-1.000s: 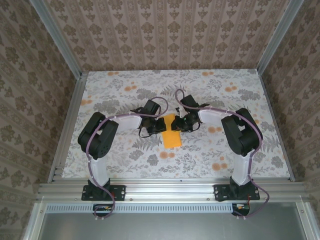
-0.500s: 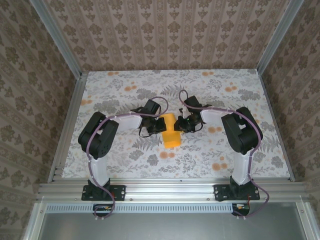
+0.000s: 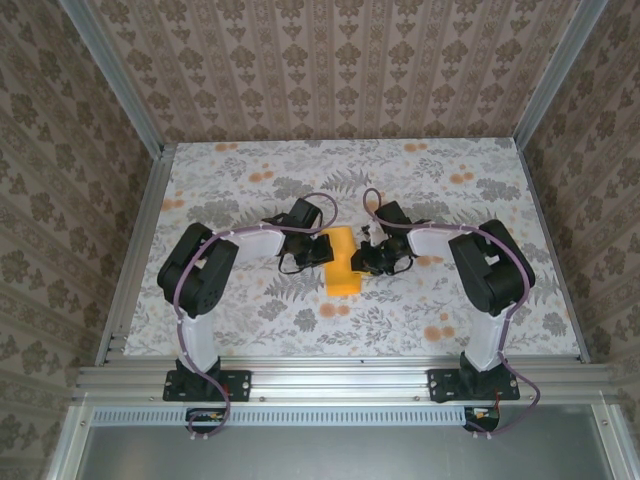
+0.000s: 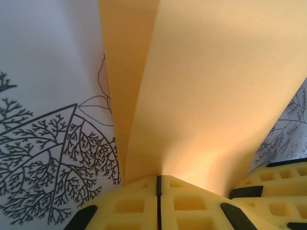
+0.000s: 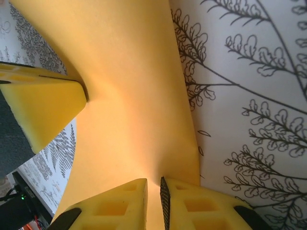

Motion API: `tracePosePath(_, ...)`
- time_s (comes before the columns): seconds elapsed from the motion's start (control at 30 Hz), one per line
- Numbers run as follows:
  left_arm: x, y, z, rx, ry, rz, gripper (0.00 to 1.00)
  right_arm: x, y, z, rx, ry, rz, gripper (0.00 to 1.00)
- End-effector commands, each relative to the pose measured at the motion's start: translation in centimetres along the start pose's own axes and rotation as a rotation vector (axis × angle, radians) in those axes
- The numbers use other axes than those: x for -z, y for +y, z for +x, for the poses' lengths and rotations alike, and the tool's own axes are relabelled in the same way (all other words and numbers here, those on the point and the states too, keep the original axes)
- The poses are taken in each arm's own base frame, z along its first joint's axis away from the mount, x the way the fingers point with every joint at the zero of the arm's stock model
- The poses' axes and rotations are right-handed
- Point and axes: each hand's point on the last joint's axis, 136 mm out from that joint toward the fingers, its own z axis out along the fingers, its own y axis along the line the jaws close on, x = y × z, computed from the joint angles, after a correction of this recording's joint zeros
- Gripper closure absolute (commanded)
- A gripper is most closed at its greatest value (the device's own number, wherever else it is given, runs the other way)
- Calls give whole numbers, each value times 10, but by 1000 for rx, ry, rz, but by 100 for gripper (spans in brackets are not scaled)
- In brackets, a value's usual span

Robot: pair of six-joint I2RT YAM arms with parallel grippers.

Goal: Fold a paper plane with a square sheet of paper (pick it up from the middle)
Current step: Fold the square sheet of paper in half at the center of the table.

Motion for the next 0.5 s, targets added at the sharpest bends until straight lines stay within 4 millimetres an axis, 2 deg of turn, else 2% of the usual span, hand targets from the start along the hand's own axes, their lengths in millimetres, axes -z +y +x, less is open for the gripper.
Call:
tracePosePath(0.0, -18, 38, 24, 22, 80, -134, 91, 1, -9, 17, -50, 30, 12, 81)
tracePosePath(0.13, -18, 38, 24, 23, 80, -134, 91, 9, 8, 24, -37, 24, -71, 81)
tracePosePath(0.2, -19, 37, 24, 21, 78, -132, 91, 5, 5, 33, -48, 44, -80, 81)
tracePosePath(0.37, -18, 37, 24, 22, 78, -133, 91, -5, -19, 47, -96, 83, -7, 81)
tracePosePath(0.47, -19, 36, 24, 21, 78, -133, 91, 3, -4, 41, -71, 48, -35, 81)
